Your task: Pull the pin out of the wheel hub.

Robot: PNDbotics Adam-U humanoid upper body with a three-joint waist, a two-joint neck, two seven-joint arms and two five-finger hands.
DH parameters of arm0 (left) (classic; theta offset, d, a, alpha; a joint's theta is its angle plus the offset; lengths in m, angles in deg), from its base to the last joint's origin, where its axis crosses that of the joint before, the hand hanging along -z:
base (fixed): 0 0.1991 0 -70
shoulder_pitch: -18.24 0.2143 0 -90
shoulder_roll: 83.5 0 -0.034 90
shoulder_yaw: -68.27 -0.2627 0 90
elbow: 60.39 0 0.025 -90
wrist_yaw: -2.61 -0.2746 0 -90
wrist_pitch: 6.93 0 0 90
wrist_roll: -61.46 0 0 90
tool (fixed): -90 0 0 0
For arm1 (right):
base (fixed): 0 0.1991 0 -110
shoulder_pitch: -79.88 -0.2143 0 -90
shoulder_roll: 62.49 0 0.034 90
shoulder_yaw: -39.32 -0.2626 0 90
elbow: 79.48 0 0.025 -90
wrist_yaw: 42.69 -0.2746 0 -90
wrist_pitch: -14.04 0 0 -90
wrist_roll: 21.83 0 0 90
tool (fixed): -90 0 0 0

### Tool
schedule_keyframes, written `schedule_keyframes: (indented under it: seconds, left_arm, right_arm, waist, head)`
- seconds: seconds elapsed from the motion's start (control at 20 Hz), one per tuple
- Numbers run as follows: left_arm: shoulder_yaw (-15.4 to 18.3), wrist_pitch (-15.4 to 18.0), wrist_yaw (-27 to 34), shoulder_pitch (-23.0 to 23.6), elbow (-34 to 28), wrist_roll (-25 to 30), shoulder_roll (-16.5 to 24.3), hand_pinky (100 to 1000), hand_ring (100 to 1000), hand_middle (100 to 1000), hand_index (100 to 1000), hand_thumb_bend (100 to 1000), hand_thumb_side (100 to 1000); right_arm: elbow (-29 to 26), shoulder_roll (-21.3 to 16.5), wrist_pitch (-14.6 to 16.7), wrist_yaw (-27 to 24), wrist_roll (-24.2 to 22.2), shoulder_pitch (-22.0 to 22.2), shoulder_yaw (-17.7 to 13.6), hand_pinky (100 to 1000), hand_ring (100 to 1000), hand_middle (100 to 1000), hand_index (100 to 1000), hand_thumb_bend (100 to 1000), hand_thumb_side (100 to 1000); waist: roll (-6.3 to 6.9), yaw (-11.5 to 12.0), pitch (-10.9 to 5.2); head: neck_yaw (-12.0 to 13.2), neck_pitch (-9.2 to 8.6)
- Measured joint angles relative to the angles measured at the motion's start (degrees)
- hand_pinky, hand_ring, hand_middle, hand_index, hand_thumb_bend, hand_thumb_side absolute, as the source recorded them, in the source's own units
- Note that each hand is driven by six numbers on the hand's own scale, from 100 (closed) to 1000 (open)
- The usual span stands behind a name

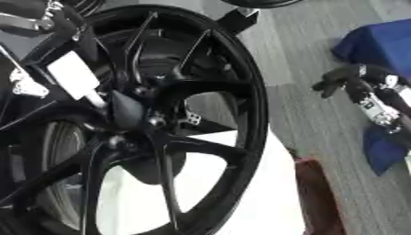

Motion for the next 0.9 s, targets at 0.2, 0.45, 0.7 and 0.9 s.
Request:
schedule_keyframes:
  seconds: [0.2,0.45,0.7,0.9]
  left_arm:
    - [0.01,-0.26,0.9,0.0,-0.51,0.26,0.0,847,799,672,751,349,369]
    - [0.11,-0.58,1.06,0.0,-1.24,0.58,0.0,840,787,649,722,330,337]
    - [0.23,-0.67,1.12,-0.01,-1.72,0.67,0.01,826,762,599,649,302,310]
    - [0.42,-0.9,1.53,-0.02,-2.23,0.9,0.01,801,726,541,558,243,262]
  right_arm:
    - [0.0,0.0,-0.02,0.0,0.02,0.0,0.0,948,737,539,735,100,692]
    - [0.0,0.0,-0.03,0.0,0.02,0.05,0.0,948,737,539,735,100,693]
    - [0.0,0.0,-0.05,0.0,0.01,0.06,0.0,949,738,539,736,100,694]
    - [0.0,0.0,-0.12,0.0,-0.01,0.07,0.0,949,738,540,736,100,692]
  waist:
    - [0.0,-0.01,0.0]
    - [0.0,0.09,0.0]
    - [0.01,0.12,0.0]
    - [0.02,0.14,-0.01]
  head:
    - [-0.01,0.0]
    - [-0.05,0.0]
    - [-0.11,0.0]
    - [-0.16,0.0]
